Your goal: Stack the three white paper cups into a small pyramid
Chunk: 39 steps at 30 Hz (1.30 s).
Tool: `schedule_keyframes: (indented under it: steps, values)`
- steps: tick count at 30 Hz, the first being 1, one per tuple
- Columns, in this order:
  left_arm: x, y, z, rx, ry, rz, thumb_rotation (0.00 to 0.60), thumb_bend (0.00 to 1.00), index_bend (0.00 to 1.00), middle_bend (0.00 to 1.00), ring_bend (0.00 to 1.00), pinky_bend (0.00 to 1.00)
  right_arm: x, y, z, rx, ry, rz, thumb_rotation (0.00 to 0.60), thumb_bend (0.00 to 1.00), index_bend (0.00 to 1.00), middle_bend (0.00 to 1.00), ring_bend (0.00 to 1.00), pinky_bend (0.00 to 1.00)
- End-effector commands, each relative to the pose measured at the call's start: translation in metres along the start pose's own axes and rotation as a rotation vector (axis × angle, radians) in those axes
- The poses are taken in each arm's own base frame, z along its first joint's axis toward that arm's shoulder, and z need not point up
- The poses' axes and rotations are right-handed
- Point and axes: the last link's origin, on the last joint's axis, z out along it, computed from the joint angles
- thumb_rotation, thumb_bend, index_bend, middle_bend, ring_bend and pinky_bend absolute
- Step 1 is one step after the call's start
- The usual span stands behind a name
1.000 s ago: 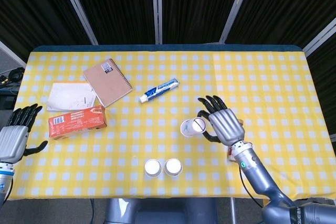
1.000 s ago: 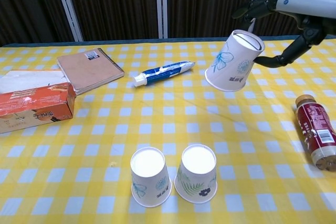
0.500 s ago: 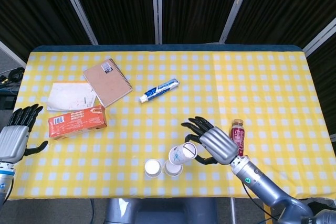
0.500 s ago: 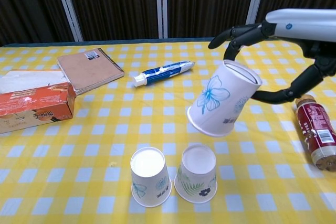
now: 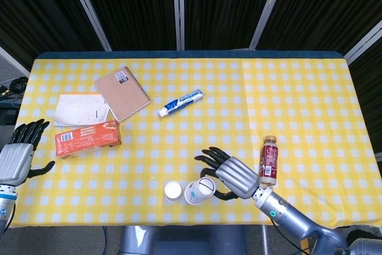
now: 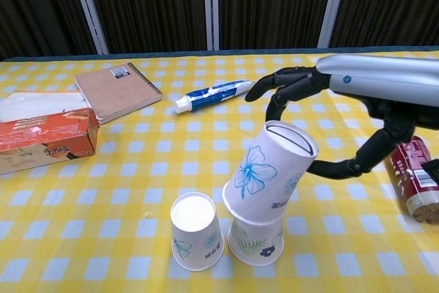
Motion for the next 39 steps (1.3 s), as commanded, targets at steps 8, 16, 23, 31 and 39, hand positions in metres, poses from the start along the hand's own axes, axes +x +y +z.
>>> schedule_keyframes:
  steps: [8, 16, 23, 31, 39]
  values:
    - [0.0, -0.001, 0.0, 0.002, -0.002, -0.005, 0.6, 0.25, 0.0, 0.0, 0.0, 0.0, -0.004, -0.009, 0.016, 0.005, 0.044, -0.041, 0.6, 0.29, 0.47, 0.12, 0.0, 0.0]
    - [0.0, -0.001, -0.001, 0.0, -0.01, -0.003, 0.6, 0.25, 0.0, 0.0, 0.0, 0.0, -0.016, -0.016, 0.021, 0.009, 0.045, -0.047, 0.6, 0.28, 0.47, 0.12, 0.0, 0.0]
    - [-0.001, -0.001, -0.001, 0.002, -0.017, 0.0, 0.6, 0.25, 0.0, 0.0, 0.0, 0.0, -0.022, -0.016, 0.027, 0.002, 0.059, -0.055, 0.6, 0.28, 0.47, 0.12, 0.0, 0.0]
    - [0.0, -0.001, -0.002, -0.001, -0.017, -0.002, 0.6, 0.25, 0.0, 0.0, 0.0, 0.0, -0.024, -0.015, 0.03, -0.015, 0.072, -0.073, 0.6, 0.28, 0.47, 0.12, 0.0, 0.0]
    - [-0.001, -0.001, -0.001, 0.002, -0.025, 0.001, 0.6, 0.25, 0.0, 0.0, 0.0, 0.0, -0.026, -0.012, 0.03, -0.028, 0.062, -0.09, 0.6, 0.27, 0.47, 0.12, 0.0, 0.0]
